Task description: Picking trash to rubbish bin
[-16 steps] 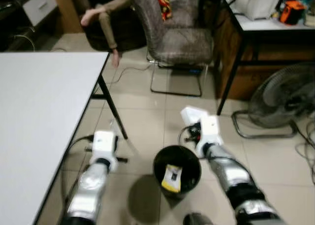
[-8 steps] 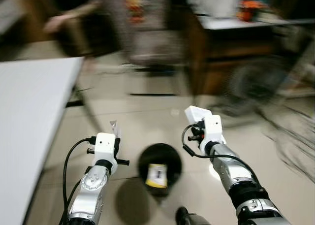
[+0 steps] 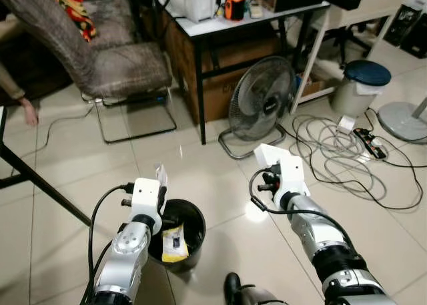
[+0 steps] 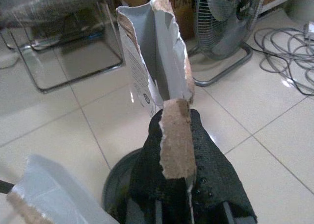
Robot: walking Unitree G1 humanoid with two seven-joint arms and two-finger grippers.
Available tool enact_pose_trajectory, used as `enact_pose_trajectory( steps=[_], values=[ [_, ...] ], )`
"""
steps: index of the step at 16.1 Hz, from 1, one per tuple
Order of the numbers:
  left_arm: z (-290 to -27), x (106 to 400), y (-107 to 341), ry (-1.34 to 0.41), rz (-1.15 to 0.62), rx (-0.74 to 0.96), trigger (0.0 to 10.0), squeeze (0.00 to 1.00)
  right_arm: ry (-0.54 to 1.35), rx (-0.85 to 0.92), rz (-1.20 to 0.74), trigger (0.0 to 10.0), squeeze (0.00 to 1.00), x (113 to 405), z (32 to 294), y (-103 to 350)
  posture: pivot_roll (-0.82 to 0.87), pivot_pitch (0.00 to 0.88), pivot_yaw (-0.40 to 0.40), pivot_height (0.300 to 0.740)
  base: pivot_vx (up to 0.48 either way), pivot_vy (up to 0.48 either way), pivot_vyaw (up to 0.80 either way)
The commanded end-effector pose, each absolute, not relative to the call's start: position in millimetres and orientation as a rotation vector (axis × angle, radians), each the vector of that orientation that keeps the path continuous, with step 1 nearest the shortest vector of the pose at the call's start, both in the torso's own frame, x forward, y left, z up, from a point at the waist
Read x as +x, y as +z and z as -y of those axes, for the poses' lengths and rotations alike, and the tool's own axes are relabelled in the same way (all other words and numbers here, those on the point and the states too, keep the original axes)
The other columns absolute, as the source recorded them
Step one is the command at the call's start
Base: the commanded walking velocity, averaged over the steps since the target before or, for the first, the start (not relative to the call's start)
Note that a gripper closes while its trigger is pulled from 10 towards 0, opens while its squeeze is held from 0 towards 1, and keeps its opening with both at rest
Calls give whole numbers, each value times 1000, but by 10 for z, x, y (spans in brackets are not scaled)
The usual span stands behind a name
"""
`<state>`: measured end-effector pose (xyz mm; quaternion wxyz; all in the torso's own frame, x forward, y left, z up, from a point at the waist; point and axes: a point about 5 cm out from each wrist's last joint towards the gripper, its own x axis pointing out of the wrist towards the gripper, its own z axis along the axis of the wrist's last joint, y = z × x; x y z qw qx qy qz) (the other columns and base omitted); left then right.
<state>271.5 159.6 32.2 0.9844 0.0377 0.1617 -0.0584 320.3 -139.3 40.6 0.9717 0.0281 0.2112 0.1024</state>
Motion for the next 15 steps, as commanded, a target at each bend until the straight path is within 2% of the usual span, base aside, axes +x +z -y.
enact_pose_trajectory(
  steps=[1, 4, 8, 15],
  values=[
    [-1642, 2676, 267, -107, -353, 86, 10000, 0, 217, 71, -425, 10000, 0, 3203, 1358, 404, -86, 94, 71, 740, 0, 0, 0],
    [-1677, 2671, 277, -84, -346, 80, 10000, 0, 253, 49, -401, 10000, 0, 3200, 1331, 427, -84, 100, 73, 740, 0, 0, 0],
    [-1670, 2667, 264, -91, -357, 84, 10000, 0, 254, 45, -402, 10000, 0, 3186, 1310, 417, -84, 102, 76, 740, 0, 0, 664],
    [-1671, 2648, 167, -98, -406, 89, 10000, 0, 244, 68, -414, 10000, 0, 3141, 1295, 381, -84, 133, 82, 740, 0, 0, 0]
  ],
)
